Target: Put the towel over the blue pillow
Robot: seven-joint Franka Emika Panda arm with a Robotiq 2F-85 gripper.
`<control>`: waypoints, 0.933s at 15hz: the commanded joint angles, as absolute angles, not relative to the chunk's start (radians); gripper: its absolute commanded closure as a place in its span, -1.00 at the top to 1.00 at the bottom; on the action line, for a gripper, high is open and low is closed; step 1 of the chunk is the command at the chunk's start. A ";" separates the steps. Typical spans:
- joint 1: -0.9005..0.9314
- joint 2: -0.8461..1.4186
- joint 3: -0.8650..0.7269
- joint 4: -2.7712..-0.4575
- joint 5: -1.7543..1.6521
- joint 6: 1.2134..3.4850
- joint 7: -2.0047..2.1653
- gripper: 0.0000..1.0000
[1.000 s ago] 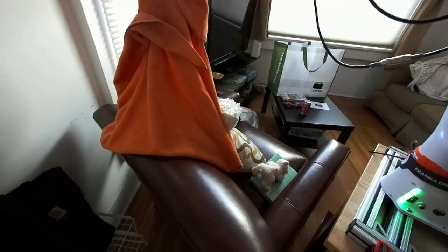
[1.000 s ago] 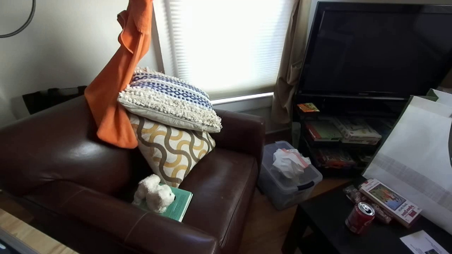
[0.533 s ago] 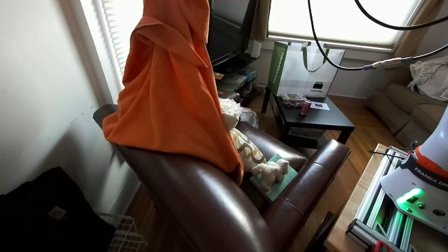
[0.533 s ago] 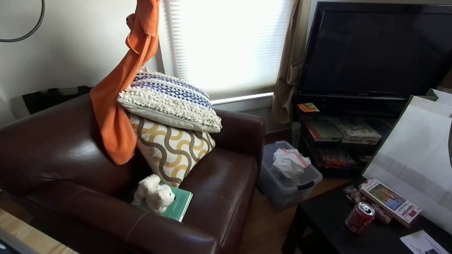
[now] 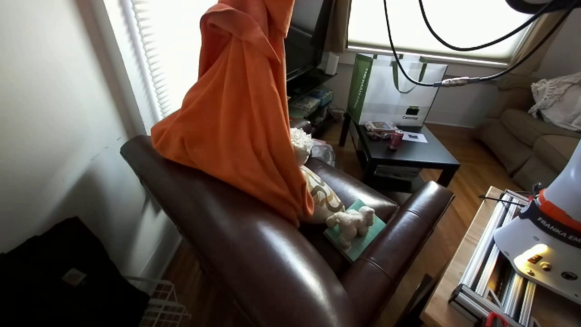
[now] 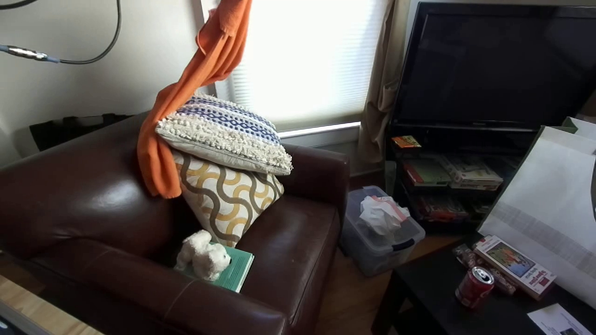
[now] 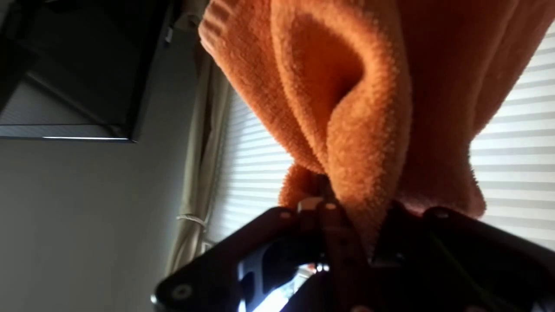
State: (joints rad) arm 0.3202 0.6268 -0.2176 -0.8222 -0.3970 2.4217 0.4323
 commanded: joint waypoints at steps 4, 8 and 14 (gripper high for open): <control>0.385 0.780 -0.382 -0.671 -0.540 2.121 0.585 0.00; 0.416 0.782 -0.412 -0.619 -0.566 1.940 0.565 0.63; 0.345 0.674 -0.248 -0.670 -0.341 1.959 0.331 1.00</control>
State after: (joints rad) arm 0.3965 0.7308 -0.3244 -0.6351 -0.4437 1.9481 0.4257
